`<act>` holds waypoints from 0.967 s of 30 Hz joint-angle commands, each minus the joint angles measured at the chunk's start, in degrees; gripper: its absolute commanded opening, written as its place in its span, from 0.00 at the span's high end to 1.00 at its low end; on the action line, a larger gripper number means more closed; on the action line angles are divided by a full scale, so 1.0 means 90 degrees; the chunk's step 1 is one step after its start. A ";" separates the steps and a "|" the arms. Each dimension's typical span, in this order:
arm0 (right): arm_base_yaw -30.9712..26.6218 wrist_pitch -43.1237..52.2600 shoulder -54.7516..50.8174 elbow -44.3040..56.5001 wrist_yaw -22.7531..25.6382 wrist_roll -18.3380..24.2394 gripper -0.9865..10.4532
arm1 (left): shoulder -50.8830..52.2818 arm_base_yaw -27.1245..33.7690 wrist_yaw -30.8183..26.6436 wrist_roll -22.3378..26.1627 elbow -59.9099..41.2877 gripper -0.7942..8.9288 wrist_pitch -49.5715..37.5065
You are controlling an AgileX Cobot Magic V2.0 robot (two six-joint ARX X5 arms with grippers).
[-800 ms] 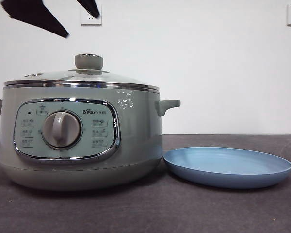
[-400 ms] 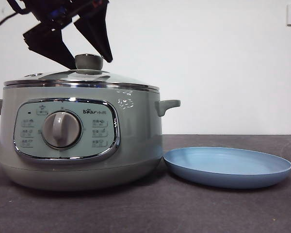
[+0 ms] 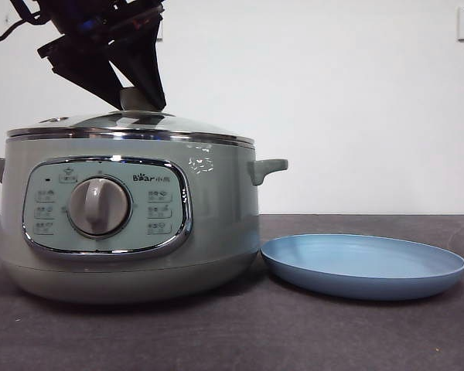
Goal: Take the pumpkin out from the steamer,put the pumpkin in the blue plate,close the lid
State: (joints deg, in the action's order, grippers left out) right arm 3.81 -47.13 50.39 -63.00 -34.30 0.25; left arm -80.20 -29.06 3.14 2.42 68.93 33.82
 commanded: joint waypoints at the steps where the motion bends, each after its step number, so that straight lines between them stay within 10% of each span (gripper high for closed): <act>1: 0.0017 0.0007 -0.0002 -0.0007 0.0017 -0.0015 0.56 | -0.0017 -0.0027 -0.0017 0.0097 -0.0019 0.93 0.0002; 13: 0.0012 0.0019 0.0010 -0.0007 -0.0012 -0.0019 0.56 | 0.0644 -0.0027 -0.0070 0.0087 -0.0019 0.93 -0.0367; 29: 0.1178 0.1088 0.1093 -0.0019 0.0010 -0.0333 0.55 | 0.3092 -0.0024 -0.1950 0.0092 -0.0019 0.93 0.0170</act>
State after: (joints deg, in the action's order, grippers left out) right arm 13.34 -38.06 59.42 -63.00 -34.33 -1.61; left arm -53.65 -29.06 -13.56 2.57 68.23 37.50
